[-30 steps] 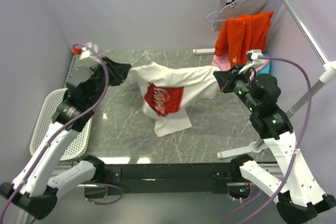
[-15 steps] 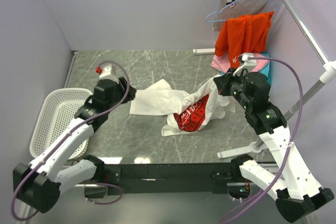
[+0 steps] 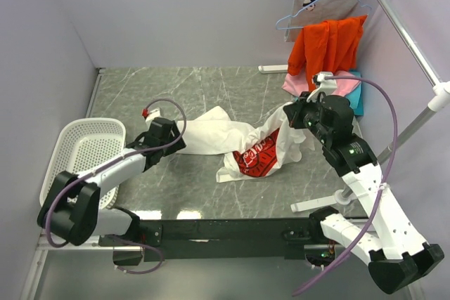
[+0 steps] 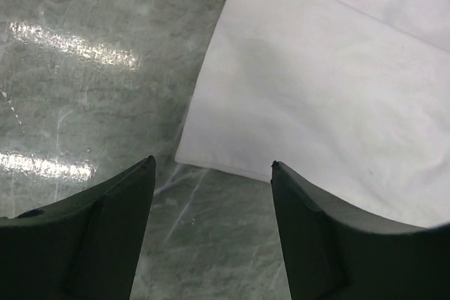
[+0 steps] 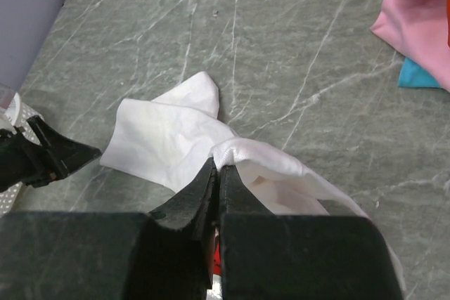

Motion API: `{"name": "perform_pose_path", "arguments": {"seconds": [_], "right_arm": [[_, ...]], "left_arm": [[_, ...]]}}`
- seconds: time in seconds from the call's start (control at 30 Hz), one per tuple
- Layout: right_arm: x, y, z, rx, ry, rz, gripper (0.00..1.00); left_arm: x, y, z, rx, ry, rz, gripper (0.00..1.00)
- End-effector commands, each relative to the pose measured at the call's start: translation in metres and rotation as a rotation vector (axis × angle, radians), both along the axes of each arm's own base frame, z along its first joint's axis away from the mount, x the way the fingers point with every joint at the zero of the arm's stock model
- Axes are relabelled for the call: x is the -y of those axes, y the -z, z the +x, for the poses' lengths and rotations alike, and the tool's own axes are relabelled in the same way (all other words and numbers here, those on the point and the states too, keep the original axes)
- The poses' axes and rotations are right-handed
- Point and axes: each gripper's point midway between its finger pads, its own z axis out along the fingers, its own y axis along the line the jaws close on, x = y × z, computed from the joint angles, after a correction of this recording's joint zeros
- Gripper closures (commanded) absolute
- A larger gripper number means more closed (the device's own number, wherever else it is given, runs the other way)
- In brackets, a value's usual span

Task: Fold and stack the t-shirts
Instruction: Flatten out the tshirt

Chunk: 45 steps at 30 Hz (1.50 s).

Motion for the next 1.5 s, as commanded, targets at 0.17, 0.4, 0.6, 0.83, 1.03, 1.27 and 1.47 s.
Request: {"name": "perform_pose_path", "arguments": {"seconds": [0.17,0.4,0.6,0.83,1.03,1.27,1.47], "right_arm": [[0.000,-0.003,0.010,0.043,0.004,-0.004,1.00],[0.000,0.005,0.012,0.031,0.008,-0.007,1.00],[0.001,0.004,0.011,0.035,0.009,-0.017,1.00],[0.005,-0.010,0.003,0.047,0.005,-0.029,1.00],[0.012,-0.052,-0.030,0.148,-0.021,0.009,1.00],[0.010,-0.115,-0.090,0.315,-0.152,0.063,1.00],[0.025,-0.168,-0.141,0.485,-0.173,0.088,1.00]], "left_arm": [[0.007,0.029,0.016,-0.072,-0.048,0.002,0.32],[0.012,0.046,0.013,-0.107,-0.032,-0.013,0.55],[0.019,0.062,0.016,-0.143,-0.005,-0.016,0.99],[0.021,0.001,0.021,-0.037,0.041,-0.017,0.99],[-0.005,-0.176,-0.003,0.303,0.016,-0.091,0.99],[-0.032,-0.317,-0.068,0.592,0.029,-0.224,0.99],[-0.052,-0.392,-0.135,0.782,0.080,-0.339,0.99]]}}
